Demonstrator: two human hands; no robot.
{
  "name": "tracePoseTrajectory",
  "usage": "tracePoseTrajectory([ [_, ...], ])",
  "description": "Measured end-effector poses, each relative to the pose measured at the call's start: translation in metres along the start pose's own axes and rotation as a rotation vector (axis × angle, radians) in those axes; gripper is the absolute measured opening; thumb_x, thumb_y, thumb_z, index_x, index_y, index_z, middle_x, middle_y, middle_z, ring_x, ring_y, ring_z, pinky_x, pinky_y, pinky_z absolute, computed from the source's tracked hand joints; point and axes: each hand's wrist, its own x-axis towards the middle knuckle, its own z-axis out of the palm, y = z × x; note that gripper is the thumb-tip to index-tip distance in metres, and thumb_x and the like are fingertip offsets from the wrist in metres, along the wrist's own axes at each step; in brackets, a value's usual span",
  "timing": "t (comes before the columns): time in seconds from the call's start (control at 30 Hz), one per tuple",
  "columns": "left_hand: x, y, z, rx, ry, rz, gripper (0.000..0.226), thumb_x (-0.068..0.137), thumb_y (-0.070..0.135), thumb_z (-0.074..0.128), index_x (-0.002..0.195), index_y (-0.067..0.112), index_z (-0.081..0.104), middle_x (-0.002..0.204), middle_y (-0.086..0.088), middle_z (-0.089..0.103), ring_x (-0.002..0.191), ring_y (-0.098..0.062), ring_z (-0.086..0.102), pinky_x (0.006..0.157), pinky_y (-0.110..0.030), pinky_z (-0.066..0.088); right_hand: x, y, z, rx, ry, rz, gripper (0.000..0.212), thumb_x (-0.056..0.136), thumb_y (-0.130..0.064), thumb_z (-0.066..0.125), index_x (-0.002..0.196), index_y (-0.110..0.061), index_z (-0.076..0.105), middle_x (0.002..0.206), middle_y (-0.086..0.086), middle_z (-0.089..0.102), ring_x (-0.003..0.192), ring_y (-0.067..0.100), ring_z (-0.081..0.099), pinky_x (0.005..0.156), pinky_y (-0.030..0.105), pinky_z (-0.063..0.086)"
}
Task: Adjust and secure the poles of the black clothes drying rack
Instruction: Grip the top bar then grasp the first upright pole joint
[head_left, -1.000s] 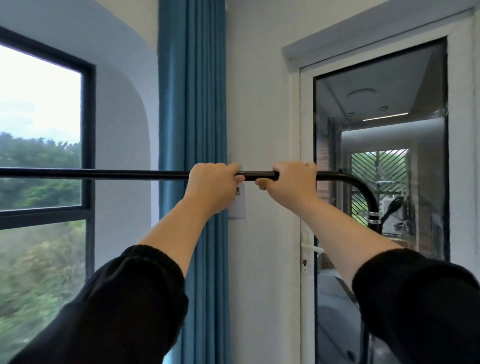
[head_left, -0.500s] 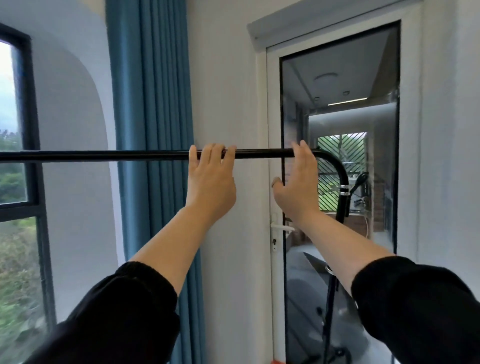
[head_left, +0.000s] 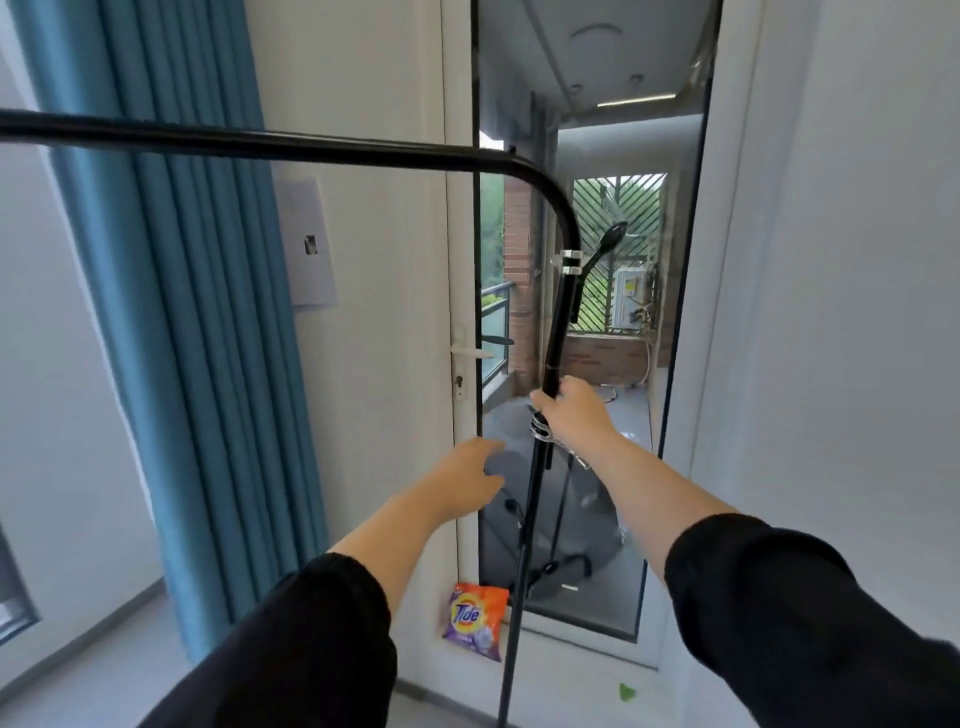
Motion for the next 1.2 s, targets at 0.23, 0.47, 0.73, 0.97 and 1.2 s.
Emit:
tracePoseTrajectory([
  [0.23, 0.023, 0.002, 0.054, -0.244, -0.099, -0.046, 0.031, 0.093, 0.020, 0.051, 0.121, 0.013, 0.061, 0.125, -0.005, 0.063, 0.115, -0.022, 0.057, 0.103, -0.032, 0.043, 0.001, 0.013, 0.011, 0.070, -0.035, -0.053, 0.032, 0.087, -0.028, 0.062, 0.108, -0.005, 0.056, 0.107, 0.005, 0.057, 0.093, 0.021, 0.057, 0.068, 0.025, 0.042],
  [0.47, 0.033, 0.006, 0.076, -0.516, 0.304, -0.151, 0.015, 0.085, 0.017, 0.061, 0.095, 0.018, 0.049, 0.089, 0.000, 0.057, 0.079, -0.017, 0.056, 0.073, -0.032, 0.048, 0.001, 0.013, 0.018, 0.086, -0.131, -0.138, 0.012, 0.094, -0.026, 0.051, 0.099, -0.015, 0.050, 0.082, -0.007, 0.051, 0.073, 0.007, 0.051, 0.072, 0.025, 0.037],
  [0.73, 0.028, -0.020, 0.053, -0.304, 0.146, -0.151, 0.015, 0.096, 0.013, 0.040, 0.088, 0.014, 0.053, 0.091, -0.007, 0.066, 0.086, -0.023, 0.060, 0.076, -0.028, 0.043, 0.000, -0.003, 0.048, 0.156, -0.231, -0.209, 0.027, 0.096, -0.024, 0.046, 0.117, -0.010, 0.053, 0.100, 0.001, 0.057, 0.098, 0.022, 0.054, 0.089, 0.036, 0.043],
  [0.97, 0.014, -0.043, 0.044, -0.337, 0.251, -0.197, 0.013, 0.093, 0.012, 0.046, 0.094, 0.008, 0.059, 0.089, -0.009, 0.070, 0.086, -0.025, 0.065, 0.075, -0.029, 0.049, -0.007, -0.019, 0.070, 0.207, -0.276, -0.249, 0.024, 0.096, -0.021, 0.047, 0.116, -0.012, 0.055, 0.098, -0.001, 0.060, 0.093, 0.017, 0.056, 0.085, 0.030, 0.043],
  [1.2, -0.012, -0.073, 0.025, -0.257, 0.303, -0.214, 0.011, 0.091, 0.016, 0.046, 0.091, 0.016, 0.057, 0.089, -0.009, 0.071, 0.084, -0.027, 0.067, 0.085, -0.045, 0.055, -0.025, -0.046, 0.100, 0.207, -0.282, -0.267, 0.021, 0.096, -0.020, 0.047, 0.112, -0.009, 0.055, 0.092, -0.002, 0.057, 0.086, 0.015, 0.054, 0.078, 0.027, 0.038],
])
